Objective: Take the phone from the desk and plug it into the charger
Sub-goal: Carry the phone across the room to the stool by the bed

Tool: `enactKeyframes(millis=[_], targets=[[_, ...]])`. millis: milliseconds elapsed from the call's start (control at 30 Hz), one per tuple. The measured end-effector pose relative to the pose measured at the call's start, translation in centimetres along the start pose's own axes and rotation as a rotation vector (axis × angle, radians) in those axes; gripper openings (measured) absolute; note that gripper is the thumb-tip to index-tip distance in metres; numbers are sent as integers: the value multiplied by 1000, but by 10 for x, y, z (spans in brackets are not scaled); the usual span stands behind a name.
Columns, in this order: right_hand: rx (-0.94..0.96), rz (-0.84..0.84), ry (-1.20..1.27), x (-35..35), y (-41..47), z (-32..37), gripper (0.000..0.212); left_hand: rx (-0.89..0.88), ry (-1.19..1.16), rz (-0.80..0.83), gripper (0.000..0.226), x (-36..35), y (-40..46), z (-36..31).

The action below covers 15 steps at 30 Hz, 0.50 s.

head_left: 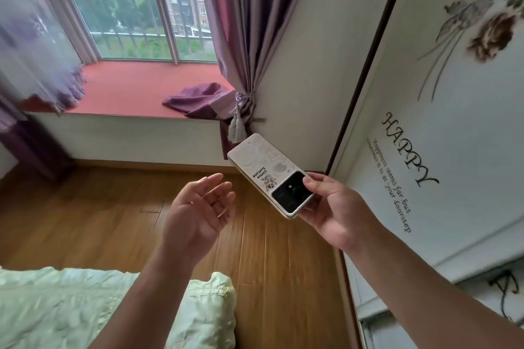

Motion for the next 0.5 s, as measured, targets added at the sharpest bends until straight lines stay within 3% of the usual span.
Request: enactKeyframes(millis=[267, 500], targets=[[-40, 64, 32, -37, 87, 19, 43, -40, -14, -49, 37, 15, 75, -38], [-111, 98, 39, -56, 205, 48, 26, -64, 10, -161, 33, 21, 170, -64]])
Point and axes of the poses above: each hand's wrist, its own y-axis towards the middle knuckle, its own x-axis out of the back of the hand, z = x × y, the point moved 5 cm from there along y, towards the middle knuckle, and after that the axes turned 4 degrees about y, right-handed, at the moved point
